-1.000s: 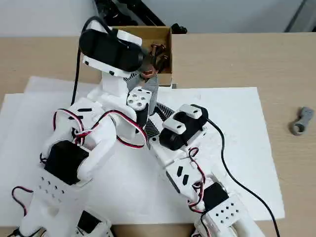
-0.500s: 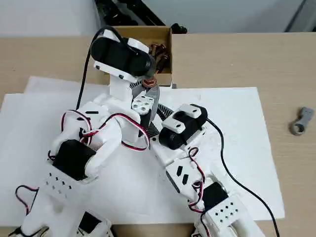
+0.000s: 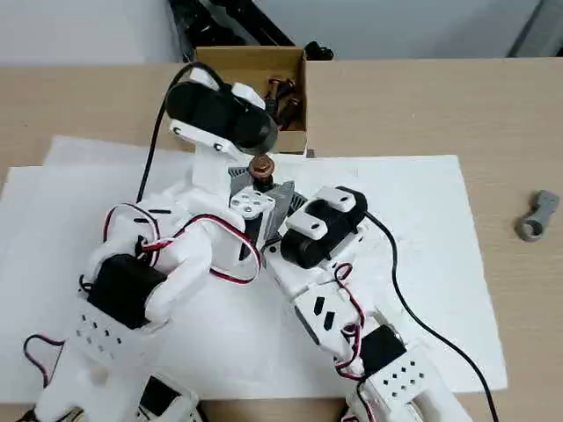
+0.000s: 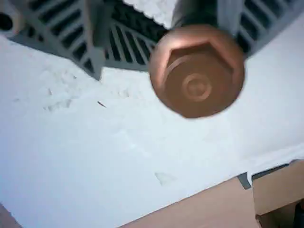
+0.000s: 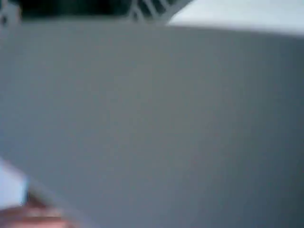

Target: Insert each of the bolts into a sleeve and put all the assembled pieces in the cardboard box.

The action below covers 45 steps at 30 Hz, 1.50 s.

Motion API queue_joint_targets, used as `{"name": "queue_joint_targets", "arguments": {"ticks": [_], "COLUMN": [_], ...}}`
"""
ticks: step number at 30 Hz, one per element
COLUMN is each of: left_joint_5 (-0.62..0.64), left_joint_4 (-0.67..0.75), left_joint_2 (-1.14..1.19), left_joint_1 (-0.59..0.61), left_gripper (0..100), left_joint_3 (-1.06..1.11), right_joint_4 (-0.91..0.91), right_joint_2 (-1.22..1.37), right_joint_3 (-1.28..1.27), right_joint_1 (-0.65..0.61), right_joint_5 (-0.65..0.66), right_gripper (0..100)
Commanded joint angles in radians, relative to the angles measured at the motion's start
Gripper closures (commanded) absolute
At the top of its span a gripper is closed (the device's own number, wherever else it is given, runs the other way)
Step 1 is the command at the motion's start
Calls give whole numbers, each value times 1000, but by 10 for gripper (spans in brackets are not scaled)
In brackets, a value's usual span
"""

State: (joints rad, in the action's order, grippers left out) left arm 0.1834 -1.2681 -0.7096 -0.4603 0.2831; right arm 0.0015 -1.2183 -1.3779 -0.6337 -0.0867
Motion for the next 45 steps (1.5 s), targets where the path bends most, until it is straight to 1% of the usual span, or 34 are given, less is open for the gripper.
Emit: {"name": "queue_joint_targets", "arguments": {"ticks": [1, 7, 10, 12, 14, 16, 19, 22, 25, 32, 35, 40, 42, 45], "left_joint_5": [12, 8, 5, 5, 3, -20, -66, -91, -110, -176, -210, -322, -351, -351], "left_joint_4": [-35, -89, -140, -186, -221, -236, -238, -244, -287, -404, -414, -420, -434, -442], "left_joint_2": [-15, -18, -20, -20, -20, -20, -20, -21, -21, -21, -21, -21, -21, -21], "left_joint_1": [2, 3, 3, 15, 74, 163, 304, 413, 477, 574, 623, 663, 663, 663], "left_gripper": [831, 816, 812, 812, 813, 815, 816, 816, 816, 817, 860, 996, 993, 994], "left_joint_3": [-47, -48, -53, -97, -176, -246, -298, -312, -314, -314, -312, -308, -306, -306], "right_joint_4": [-13, 59, 64, 64, 65, 64, 64, 64, 62, 62, 62, 62, 61, 61], "right_joint_2": [-15, 12, 81, 147, 226, 314, 456, 608, 765, 1133, 1307, 1583, 1681, 1804], "right_joint_3": [77, 181, 244, 302, 370, 446, 577, 710, 845, 1169, 1303, 1527, 1608, 1720], "right_joint_1": [8, 13, 22, 38, 70, 108, 157, 186, 193, 203, 211, 222, 222, 219], "right_joint_5": [3, 3, 3, 3, 2, -2, -78, -130, -133, -133, -129, -130, -129, -129], "right_gripper": [996, 996, 996, 996, 996, 996, 996, 996, 996, 996, 996, 995, 995, 995]}}
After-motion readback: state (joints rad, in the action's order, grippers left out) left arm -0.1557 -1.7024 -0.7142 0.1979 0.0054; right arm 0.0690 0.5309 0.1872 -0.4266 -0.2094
